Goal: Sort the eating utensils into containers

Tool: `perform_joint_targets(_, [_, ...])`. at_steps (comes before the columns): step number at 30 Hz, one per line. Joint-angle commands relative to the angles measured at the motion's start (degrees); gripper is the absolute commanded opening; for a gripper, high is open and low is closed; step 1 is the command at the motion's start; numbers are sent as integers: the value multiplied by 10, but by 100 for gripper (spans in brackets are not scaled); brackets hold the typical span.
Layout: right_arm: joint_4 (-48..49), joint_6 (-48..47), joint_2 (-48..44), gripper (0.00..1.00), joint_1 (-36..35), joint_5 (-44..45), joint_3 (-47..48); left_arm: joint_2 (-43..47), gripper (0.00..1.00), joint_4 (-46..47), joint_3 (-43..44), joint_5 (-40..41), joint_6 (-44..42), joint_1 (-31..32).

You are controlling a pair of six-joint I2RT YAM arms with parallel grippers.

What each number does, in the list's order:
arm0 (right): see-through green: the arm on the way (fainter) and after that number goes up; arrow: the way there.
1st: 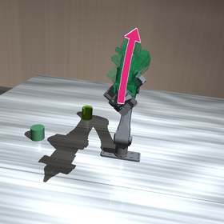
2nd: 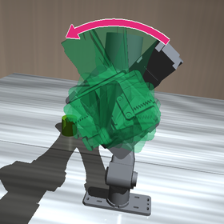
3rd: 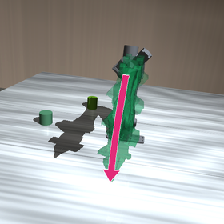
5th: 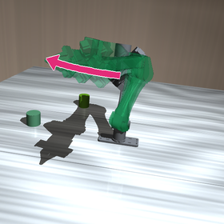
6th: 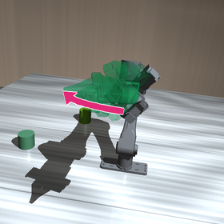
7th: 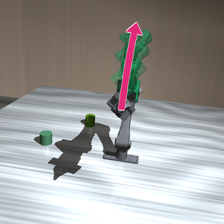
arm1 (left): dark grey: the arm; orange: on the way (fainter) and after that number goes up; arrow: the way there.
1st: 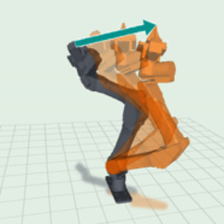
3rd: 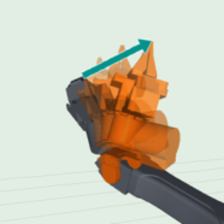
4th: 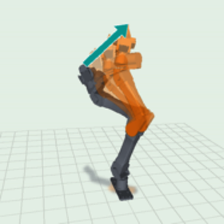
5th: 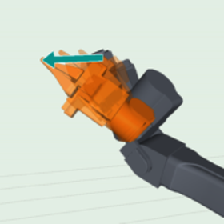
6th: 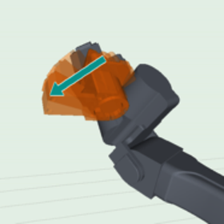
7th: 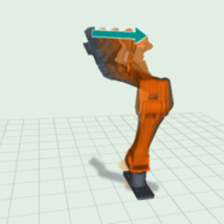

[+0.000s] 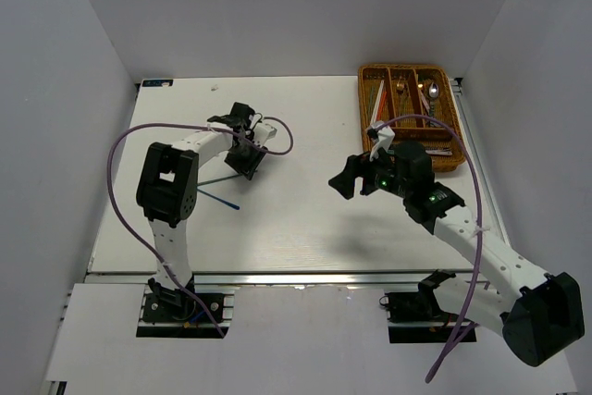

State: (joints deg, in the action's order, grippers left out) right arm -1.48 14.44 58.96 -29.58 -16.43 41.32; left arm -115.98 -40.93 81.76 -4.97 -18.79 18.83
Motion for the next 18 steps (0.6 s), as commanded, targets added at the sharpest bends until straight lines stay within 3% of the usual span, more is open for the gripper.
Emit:
perform_joint_targets(1, [17,-1,-16,89,1,7,-5,-64,53,-24,-18,-37,-6,-5])
perform_joint_targets(3, [17,0,-25,89,1,10,-6,-66,52,-24,-20,-29,-6,-4])
perform_joint_targets(4, [17,0,-32,89,1,11,-7,-66,46,-22,-19,-29,-5,-5])
perform_joint_targets(9, [16,2,-59,89,1,16,-7,-73,33,-9,-2,-5,1,-5])
perform_joint_targets(18, [-12,5,-88,89,1,31,-1,-103,20,-8,24,12,0,-5])
